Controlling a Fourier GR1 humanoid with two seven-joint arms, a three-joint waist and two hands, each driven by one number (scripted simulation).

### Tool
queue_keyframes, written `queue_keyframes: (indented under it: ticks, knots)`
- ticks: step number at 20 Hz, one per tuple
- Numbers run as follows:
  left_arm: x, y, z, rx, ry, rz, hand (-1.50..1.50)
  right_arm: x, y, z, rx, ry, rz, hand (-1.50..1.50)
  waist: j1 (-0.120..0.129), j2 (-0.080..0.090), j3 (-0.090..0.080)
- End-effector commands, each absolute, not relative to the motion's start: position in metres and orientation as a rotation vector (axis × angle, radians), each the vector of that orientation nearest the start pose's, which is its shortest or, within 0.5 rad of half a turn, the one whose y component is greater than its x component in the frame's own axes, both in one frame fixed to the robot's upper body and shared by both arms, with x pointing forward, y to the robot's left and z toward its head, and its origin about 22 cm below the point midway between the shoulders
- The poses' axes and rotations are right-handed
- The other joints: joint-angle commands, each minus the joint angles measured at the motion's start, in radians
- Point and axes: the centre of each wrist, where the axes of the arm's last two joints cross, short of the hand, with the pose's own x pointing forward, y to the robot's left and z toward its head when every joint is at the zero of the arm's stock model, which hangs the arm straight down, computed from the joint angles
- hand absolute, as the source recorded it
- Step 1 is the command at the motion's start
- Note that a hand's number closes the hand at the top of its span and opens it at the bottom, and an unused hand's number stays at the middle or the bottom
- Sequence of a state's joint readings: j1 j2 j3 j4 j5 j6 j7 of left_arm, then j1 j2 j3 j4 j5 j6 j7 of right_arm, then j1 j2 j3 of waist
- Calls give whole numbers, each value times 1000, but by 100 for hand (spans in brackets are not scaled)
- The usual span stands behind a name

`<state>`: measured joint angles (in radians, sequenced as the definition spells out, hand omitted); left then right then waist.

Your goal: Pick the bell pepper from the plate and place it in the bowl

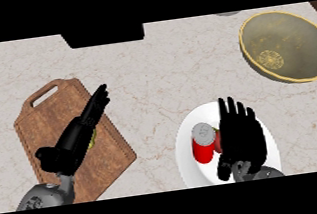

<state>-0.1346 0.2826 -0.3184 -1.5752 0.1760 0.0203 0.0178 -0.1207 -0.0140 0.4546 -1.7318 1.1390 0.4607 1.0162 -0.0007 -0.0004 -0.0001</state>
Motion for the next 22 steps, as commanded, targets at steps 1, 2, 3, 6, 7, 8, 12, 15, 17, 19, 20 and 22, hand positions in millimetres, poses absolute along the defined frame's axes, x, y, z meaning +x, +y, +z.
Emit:
queue_keyframes:
  ticks: [1, 2, 3, 6, 7, 8, 12, 15, 17, 19, 20, 22]
  knots:
    - [268, 208, 42, -179, -1591, -373, 0, 234, -127, 40, -1023, -618, 992, -150, 0, 0, 0]
    - [263, 201, 18, -174, -1603, -383, 0, 249, -113, 45, -1015, -619, 986, -150, 2, 1, 0]
    - [270, 200, 29, -167, -1580, -364, 0, 242, -124, 48, -1021, -636, 985, -150, -1, 0, 0]
    - [259, 201, 42, -165, -1588, -383, 0, 244, -127, 49, -1018, -638, 973, -150, 1, 0, 0]
    - [267, 215, 38, -177, -1582, -404, 0, 247, -123, 54, -1023, -639, 976, -150, 1, 0, 0]
    - [256, 216, 23, -161, -1596, -374, 0, 236, -127, 31, -1024, -656, 978, -150, 1, 0, 0]
    - [244, 197, 34, -155, -1594, -384, 0, 252, -120, 39, -993, -754, 1012, 150, 6, 0, 0]
    - [260, 206, 34, -157, -1585, -384, 0, 256, -122, 20, -1053, -813, 1013, 150, 4, 0, 0]
    - [262, 202, 39, -160, -1592, -384, 0, 262, -127, 24, -1068, -826, 1009, 150, 3, 0, 0]
    - [266, 204, 29, -175, -1586, -399, 0, 271, -123, 31, -1076, -821, 1002, 150, 2, 1, 0]
    - [267, 205, 25, -186, -1585, -367, 0, 253, -142, 39, -1084, -837, 1006, 150, -1, 0, 0]
    - [263, 206, 35, -173, -1597, -365, 0, 250, -150, 27, -927, -945, 1209, 150, 4, 0, 0]
